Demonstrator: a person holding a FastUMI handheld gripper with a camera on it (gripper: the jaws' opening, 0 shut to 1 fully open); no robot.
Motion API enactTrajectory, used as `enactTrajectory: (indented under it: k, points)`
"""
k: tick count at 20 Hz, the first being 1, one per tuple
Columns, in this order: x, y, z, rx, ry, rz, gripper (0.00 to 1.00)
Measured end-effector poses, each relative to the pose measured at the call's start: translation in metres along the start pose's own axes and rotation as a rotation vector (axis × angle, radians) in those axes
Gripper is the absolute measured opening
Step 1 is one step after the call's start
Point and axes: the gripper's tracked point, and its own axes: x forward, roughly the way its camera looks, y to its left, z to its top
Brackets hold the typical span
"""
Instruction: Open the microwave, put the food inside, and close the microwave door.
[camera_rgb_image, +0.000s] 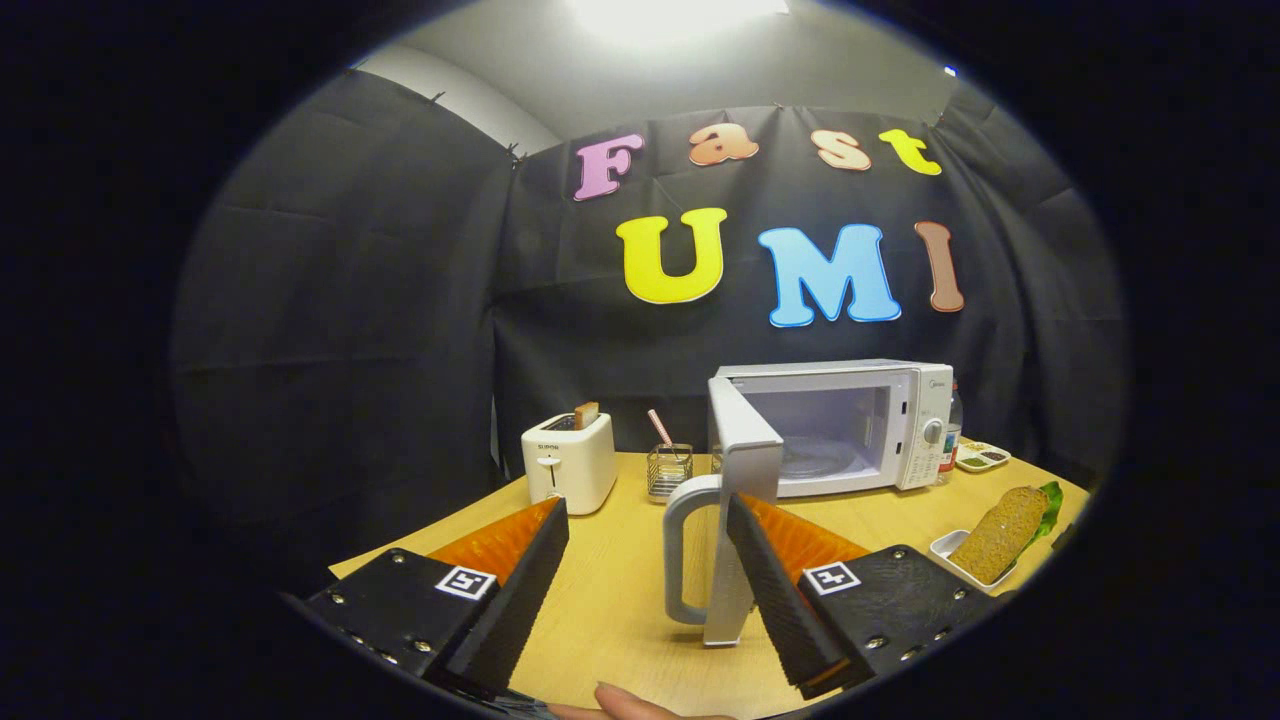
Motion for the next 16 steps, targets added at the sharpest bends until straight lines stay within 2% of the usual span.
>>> enactTrajectory:
  k: [5, 7, 13, 16]
  points:
    - [-0.022, -0.045, 0.005, -0.056, -0.04, 0.0, 0.96]
    - [-0.034, -0.073, 0.007, -0.073, -0.062, -0.023, 0.96]
    - [-0.064, -0.188, -0.001, -0.069, -0.119, -0.211, 0.96]
    - [-0.074, -0.247, -0.021, -0.073, -0.102, -0.308, 0.96]
